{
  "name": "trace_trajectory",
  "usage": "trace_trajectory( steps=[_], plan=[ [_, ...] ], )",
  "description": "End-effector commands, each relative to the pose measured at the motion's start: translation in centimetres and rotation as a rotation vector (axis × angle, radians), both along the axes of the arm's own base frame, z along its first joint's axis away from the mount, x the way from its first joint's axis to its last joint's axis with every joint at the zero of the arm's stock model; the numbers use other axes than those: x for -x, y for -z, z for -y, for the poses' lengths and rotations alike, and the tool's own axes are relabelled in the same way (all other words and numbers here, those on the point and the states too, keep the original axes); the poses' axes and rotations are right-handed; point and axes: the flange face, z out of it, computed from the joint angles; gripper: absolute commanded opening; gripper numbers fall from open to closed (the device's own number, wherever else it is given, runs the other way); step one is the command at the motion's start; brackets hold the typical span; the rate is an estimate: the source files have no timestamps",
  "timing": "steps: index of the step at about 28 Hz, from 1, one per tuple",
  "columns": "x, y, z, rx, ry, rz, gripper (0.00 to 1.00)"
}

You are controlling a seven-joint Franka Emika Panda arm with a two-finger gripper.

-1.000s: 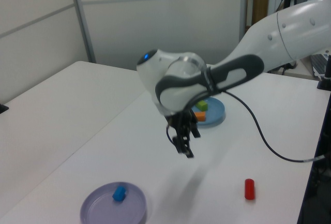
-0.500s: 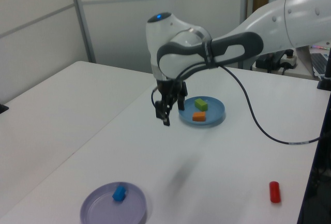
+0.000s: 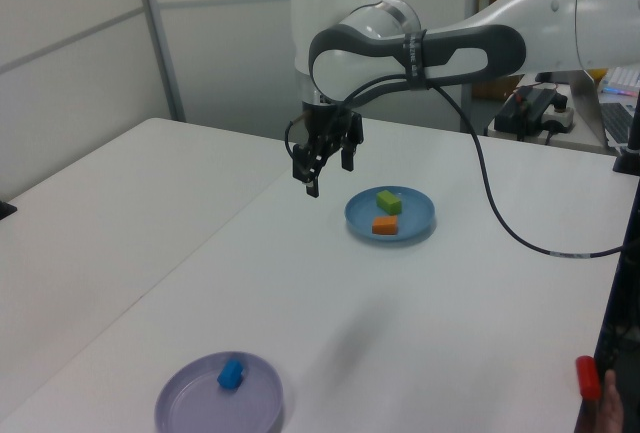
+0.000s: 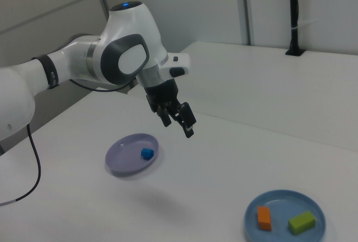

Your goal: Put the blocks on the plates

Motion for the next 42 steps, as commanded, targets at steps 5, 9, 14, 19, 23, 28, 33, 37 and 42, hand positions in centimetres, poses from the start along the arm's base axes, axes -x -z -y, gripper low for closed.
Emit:
trace_trajectory(
  steps=[5,9,14,19,23,28,33,37,42],
  plan=[
    [0.53,-1.3,0.27,-0.002,0.038,0.0,1.0],
    [0.52,-1.38,0.26,-0.002,0.038,0.001,1.0],
    [0.48,-1.28,0.26,-0.002,0.038,0.0,1.0],
    [0.49,-1.2,0.17,-0.002,0.038,-0.001,1.0],
    [0.54,-1.15,-0.02,-0.003,0.029,-0.004,1.0],
    [0.55,-0.94,-0.09,-0.012,0.024,-0.01,1.0],
    [0.64,-0.91,-0.17,-0.012,0.02,-0.015,1.0],
    [0.65,-0.9,-0.08,-0.012,0.022,-0.016,1.0],
    [0.67,-0.88,-0.18,-0.014,0.021,-0.018,1.0]
  ],
)
